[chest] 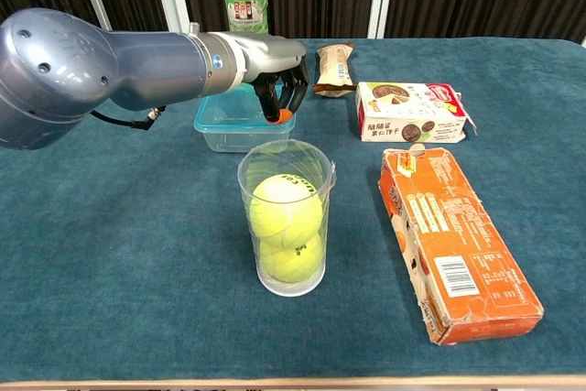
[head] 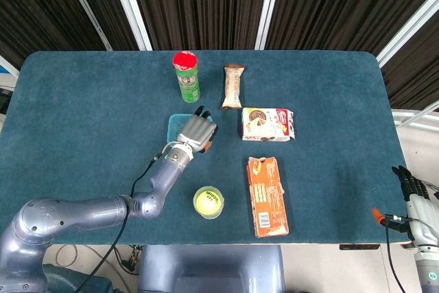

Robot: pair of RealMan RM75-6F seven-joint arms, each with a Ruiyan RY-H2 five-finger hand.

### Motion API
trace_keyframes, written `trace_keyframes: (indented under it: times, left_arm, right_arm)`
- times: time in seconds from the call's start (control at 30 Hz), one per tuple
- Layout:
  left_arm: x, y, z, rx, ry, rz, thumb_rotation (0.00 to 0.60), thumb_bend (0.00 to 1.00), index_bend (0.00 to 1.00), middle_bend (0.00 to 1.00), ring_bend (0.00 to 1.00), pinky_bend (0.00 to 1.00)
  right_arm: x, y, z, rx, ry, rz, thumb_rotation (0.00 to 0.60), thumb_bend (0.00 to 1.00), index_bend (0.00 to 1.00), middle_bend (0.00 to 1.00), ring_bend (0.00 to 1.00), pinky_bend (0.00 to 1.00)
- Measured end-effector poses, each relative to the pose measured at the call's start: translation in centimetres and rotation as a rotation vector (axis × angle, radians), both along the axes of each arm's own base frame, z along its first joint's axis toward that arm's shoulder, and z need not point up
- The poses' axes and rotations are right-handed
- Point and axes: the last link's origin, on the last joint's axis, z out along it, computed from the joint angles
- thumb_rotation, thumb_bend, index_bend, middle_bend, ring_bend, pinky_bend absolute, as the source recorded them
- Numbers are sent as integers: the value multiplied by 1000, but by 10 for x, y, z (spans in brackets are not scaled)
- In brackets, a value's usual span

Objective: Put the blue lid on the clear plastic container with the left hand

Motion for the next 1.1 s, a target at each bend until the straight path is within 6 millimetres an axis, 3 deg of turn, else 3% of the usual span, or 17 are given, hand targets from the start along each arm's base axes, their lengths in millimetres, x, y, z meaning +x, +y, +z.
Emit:
trace_keyframes:
  times: [1.1]
  left_arm:
    - [-14, -2, 7, 3, 29, 4, 600, 514, 690, 553, 123, 40]
  right_arm:
    - [0, 0, 0, -2, 5, 0, 600, 291, 74, 0, 0, 0]
